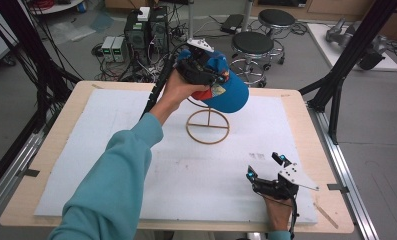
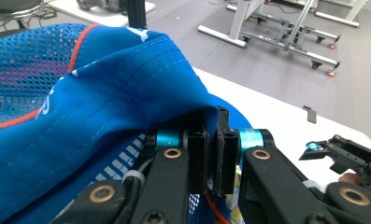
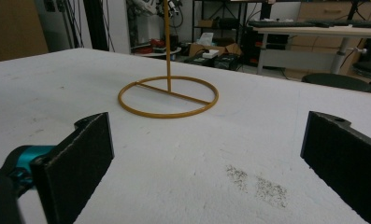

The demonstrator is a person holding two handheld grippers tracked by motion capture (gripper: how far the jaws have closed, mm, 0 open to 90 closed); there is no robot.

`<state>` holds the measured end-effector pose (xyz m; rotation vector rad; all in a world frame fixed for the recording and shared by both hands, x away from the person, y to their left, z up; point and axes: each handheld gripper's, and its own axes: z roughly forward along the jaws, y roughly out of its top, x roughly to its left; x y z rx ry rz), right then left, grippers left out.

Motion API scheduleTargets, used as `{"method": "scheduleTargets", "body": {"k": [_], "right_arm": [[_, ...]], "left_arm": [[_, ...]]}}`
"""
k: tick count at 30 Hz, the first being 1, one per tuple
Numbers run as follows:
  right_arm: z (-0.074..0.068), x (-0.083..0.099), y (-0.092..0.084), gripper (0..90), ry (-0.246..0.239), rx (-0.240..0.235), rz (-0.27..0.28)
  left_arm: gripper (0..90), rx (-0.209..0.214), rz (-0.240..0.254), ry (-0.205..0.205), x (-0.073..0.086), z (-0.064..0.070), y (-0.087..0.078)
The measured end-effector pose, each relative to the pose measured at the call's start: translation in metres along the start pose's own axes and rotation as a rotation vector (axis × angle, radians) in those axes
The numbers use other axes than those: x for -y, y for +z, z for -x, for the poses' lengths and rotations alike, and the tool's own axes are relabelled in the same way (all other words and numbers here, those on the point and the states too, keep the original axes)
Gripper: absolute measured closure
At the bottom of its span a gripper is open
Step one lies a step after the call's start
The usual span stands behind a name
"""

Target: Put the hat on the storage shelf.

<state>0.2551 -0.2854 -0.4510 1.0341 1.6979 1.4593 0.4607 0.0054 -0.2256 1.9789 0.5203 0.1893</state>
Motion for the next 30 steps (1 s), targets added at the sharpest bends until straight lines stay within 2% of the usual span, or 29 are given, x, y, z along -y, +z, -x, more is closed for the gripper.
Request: {"method": "scheduleTargets", "body": {"k": [9, 14, 19, 24, 27, 30], "right_arm": [[0.000, 0.000, 0.000, 1.4, 0.000, 0.000, 0.001], [0.000, 0.000, 0.000, 1.4, 0.000, -0.002, 0.001], [0.000, 0.000, 0.000, 1.4, -0.002, -0.003, 0.003], [0.000, 0.000, 0.000, 1.4, -0.001, -0.006, 0.001], [0.000, 0.000, 0.000, 1.4, -0.001, -0.007, 0.002], [0.000, 0.000, 0.000, 1.4, -0.001, -0.006, 0.002]], "left_arm": [[80.4, -0.038, 0.042, -0.012, -0.001, -0.006, -0.002], [68.8, -0.073, 0.039, -0.008, -0.001, -0.006, 0.002], [57.3, -0.089, 0.043, 0.002, -0.001, -0.003, 0.005], [36.0, -0.075, 0.079, -0.016, -0.001, -0.002, 0.003], [31.5, -0.088, 0.081, 0.002, 0.000, 0.001, -0.001], [31.3, -0.097, 0.091, -0.015, 0.003, -0.002, -0.009]]}}
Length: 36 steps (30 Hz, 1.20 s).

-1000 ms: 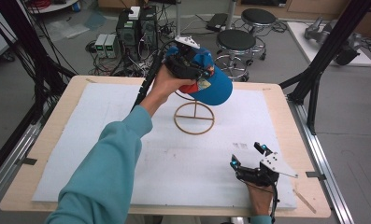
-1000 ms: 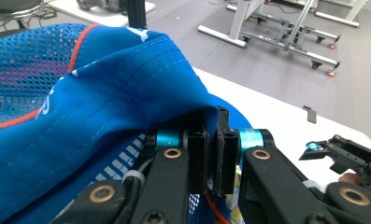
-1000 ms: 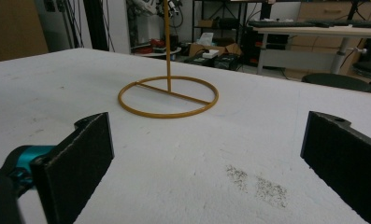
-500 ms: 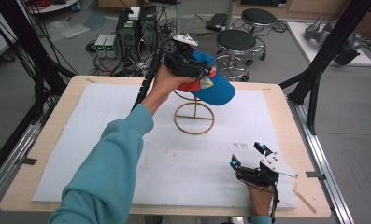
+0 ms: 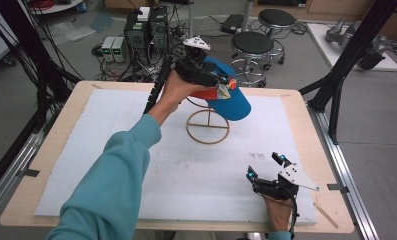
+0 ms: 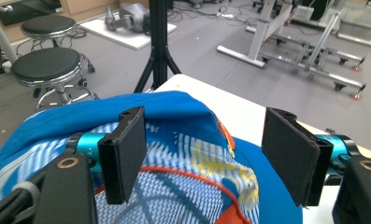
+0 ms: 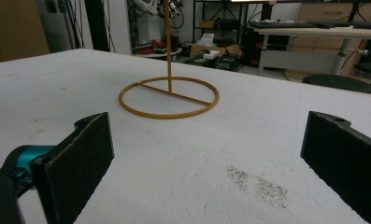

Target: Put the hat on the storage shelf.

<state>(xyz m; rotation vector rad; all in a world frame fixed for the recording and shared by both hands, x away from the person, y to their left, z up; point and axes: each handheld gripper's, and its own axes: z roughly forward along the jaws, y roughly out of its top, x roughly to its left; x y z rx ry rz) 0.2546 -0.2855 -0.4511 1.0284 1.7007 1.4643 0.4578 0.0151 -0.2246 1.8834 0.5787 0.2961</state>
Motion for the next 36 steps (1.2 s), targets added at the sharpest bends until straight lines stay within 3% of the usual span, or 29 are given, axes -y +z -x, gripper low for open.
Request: {"method": "scheduleTargets", "body": {"k": [3, 9, 13, 18, 23, 30, 36], "right_arm": [[0.000, 0.000, 0.000, 1.4, -0.001, -0.002, 0.004], [0.001, 0.001, -0.001, 1.4, 0.012, -0.008, 0.014], [0.001, 0.001, -0.001, 1.4, 0.010, -0.008, 0.014], [0.002, 0.001, -0.001, 1.4, 0.000, -0.010, 0.013], [0.002, 0.000, -0.001, 1.4, 0.004, -0.008, 0.015], [0.002, 0.000, -0.001, 1.4, 0.002, -0.003, 0.008], [0.002, 0.000, -0.001, 1.4, 0.005, 0.004, 0.014]], "left_arm": [[28.4, -0.029, -0.027, -0.011, 0.006, -0.005, -0.010], [26.6, -0.040, -0.021, -0.025, 0.022, -0.018, -0.037], [23.9, -0.053, 0.029, -0.039, 0.031, -0.028, -0.061], [19.8, -0.070, 0.091, -0.016, 0.047, -0.039, -0.089], [16.8, -0.074, 0.144, -0.009, 0.077, -0.049, -0.121], [16.6, -0.087, 0.169, -0.024, 0.124, -0.057, -0.159], [16.5, -0.094, 0.196, -0.012, 0.165, -0.058, -0.183]]}}
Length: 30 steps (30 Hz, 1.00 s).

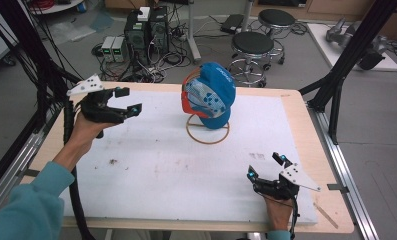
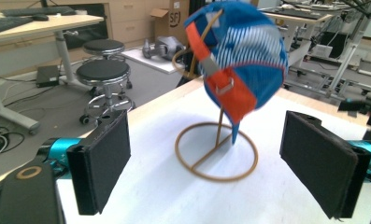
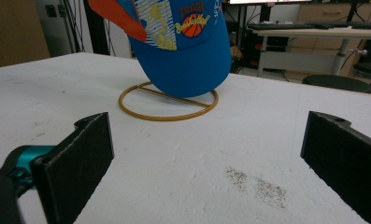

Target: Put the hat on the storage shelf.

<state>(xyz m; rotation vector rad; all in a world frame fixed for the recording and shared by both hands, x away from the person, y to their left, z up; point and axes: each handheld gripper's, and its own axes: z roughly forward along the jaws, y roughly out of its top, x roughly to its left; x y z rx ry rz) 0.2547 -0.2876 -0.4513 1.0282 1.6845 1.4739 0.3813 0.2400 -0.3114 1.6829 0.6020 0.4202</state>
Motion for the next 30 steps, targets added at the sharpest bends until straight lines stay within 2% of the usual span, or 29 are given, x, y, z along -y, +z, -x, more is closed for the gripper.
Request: {"method": "scheduleTargets", "body": {"k": [6, 7, 9, 10, 12, 16, 19, 22, 24, 27, 30], "right_arm": [[-0.001, 0.000, 0.000, 1.4, 0.007, 0.001, -0.006], [-0.001, 0.000, 0.000, 1.4, 0.007, 0.000, -0.007], [-0.001, 0.000, 0.000, 1.4, 0.006, 0.003, -0.007], [-0.001, 0.000, 0.000, 1.4, 0.003, 0.003, -0.007], [-0.001, 0.000, 0.000, 1.4, 0.001, 0.004, -0.007], [-0.001, 0.000, 0.000, 1.4, -0.001, 0.006, -0.005], [-0.001, 0.000, 0.000, 1.4, -0.002, 0.007, -0.003], [-0.001, 0.000, 0.000, 1.4, -0.001, 0.007, -0.006], [-0.001, 0.000, 0.000, 1.4, 0.001, 0.009, -0.007], [-0.001, 0.000, 0.000, 1.4, 0.003, 0.009, -0.007], [-0.001, 0.000, -0.001, 1.4, -0.001, 0.010, 0.001]], "left_arm": [[16.4, -0.006, 0.031, 0.009, 0.041, 0.003, -0.029], [16.4, -0.021, 0.038, 0.018, 0.049, 0.003, -0.034], [16.2, -0.048, 0.057, -0.015, 0.068, 0.004, -0.045], [16.1, -0.058, 0.058, -0.018, 0.074, 0.005, -0.049], [16.1, -0.089, 0.062, -0.008, 0.089, 0.009, -0.058], [16.1, -0.174, 0.107, -0.022, 0.118, 0.020, -0.075], [16.0, -0.214, 0.106, -0.008, 0.140, 0.032, -0.084], [15.9, -0.232, 0.092, 0.006, 0.153, 0.038, -0.087], [15.4, -0.239, 0.116, -0.004, 0.158, 0.041, -0.088], [15.4, -0.239, 0.107, 0.000, 0.162, 0.043, -0.087], [15.3, -0.247, 0.123, 0.021, 0.163, 0.045, -0.087]]}}
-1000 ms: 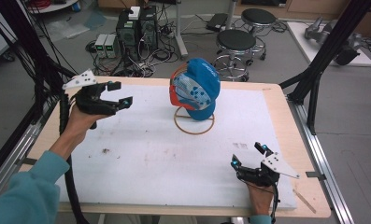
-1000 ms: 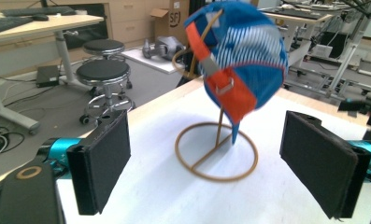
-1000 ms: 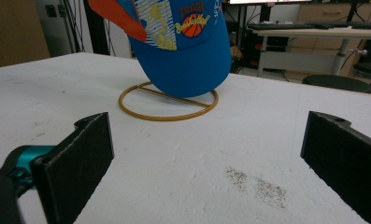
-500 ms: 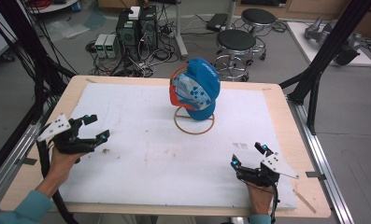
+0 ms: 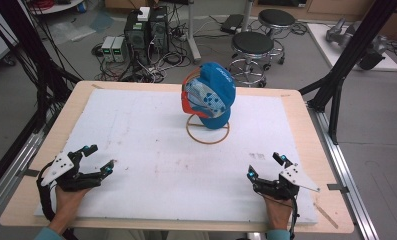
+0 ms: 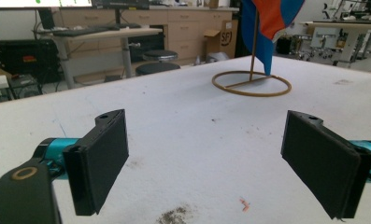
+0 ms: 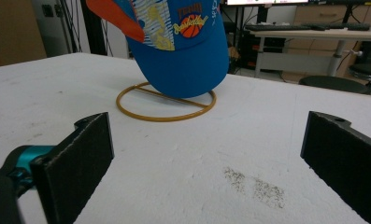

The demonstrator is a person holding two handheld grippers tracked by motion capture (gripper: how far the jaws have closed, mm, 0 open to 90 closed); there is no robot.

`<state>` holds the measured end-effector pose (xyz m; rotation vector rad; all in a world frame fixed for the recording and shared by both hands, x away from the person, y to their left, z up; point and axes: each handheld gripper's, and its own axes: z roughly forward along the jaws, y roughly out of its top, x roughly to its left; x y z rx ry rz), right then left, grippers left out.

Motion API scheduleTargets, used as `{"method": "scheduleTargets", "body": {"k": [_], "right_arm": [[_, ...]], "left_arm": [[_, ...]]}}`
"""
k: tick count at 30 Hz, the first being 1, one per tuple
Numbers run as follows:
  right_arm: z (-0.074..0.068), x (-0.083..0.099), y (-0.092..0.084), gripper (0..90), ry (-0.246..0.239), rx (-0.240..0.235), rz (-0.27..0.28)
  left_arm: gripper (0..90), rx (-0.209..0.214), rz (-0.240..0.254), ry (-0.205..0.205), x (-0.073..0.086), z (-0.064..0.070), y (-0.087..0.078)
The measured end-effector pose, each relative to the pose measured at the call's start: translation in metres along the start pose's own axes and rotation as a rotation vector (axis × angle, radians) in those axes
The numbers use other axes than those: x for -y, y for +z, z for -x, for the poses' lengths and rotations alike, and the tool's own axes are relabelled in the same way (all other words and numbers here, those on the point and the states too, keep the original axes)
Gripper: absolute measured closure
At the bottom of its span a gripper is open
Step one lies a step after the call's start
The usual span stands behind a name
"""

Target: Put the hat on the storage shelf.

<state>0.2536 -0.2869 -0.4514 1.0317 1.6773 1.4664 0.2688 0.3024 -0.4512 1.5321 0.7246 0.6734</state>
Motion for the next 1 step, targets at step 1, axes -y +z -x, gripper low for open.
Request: {"method": "scheduleTargets", "body": {"k": [1], "right_arm": [[0.0002, 0.0001, -0.0001, 1.4, 0.001, 0.000, 0.002]], "left_arm": [[15.3, -0.004, 0.002, -0.003, 0.0002, -0.0001, -0.0002]]}}
